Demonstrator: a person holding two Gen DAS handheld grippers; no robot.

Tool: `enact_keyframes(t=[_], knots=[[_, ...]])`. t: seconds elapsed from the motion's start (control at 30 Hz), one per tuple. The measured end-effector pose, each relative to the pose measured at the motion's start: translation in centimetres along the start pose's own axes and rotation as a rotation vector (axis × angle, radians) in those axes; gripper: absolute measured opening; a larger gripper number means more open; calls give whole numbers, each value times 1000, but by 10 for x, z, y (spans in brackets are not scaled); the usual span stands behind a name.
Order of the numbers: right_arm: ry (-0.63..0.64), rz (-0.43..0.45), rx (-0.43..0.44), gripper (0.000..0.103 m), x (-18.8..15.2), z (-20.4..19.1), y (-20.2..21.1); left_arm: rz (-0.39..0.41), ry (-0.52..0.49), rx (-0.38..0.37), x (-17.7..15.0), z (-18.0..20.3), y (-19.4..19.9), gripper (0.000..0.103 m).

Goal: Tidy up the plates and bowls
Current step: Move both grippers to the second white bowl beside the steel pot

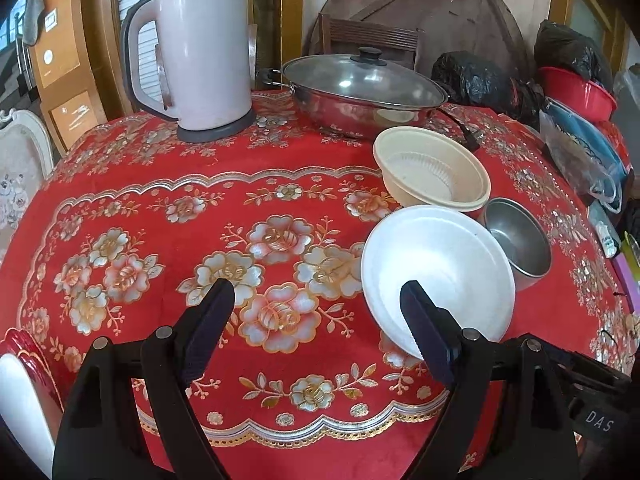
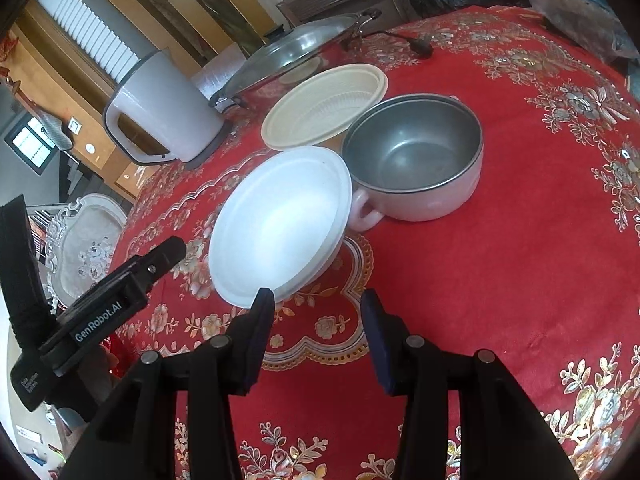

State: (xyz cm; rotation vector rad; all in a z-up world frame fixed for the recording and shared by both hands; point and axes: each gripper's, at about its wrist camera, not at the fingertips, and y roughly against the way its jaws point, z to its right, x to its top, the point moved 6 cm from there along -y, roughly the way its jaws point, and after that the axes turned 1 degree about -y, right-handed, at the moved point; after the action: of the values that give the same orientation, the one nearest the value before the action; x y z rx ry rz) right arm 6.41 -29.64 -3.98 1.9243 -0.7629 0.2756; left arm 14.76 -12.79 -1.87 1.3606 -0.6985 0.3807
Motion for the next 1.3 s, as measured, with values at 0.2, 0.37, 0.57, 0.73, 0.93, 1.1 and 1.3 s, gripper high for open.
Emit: enact_keyframes(t=[0.2, 0.37, 0.57, 0.73, 0.93, 1.1, 1.3], knots=[[-16, 11, -2, 45, 4, 3, 2, -35, 28, -37, 5, 1, -9, 86], [-28, 9, -2, 45, 7, 4, 0, -58, 60, -69, 10, 2, -14, 86], [-47, 10, 4, 45, 13, 6, -2, -89, 33, -86, 18, 9, -20, 85], [-74, 2, 7, 45, 18, 9, -4, -123, 7, -97, 23, 14, -26, 85], [-96, 2, -8, 45, 21, 14, -6, -192, 5, -110, 21, 21, -43, 85], [-100, -1, -10, 45, 23, 14, -8, -235, 10, -137, 18, 27, -53, 85], [-105, -6, -10, 45, 28, 13, -14, -248, -2, -133, 20, 30, -55, 86]])
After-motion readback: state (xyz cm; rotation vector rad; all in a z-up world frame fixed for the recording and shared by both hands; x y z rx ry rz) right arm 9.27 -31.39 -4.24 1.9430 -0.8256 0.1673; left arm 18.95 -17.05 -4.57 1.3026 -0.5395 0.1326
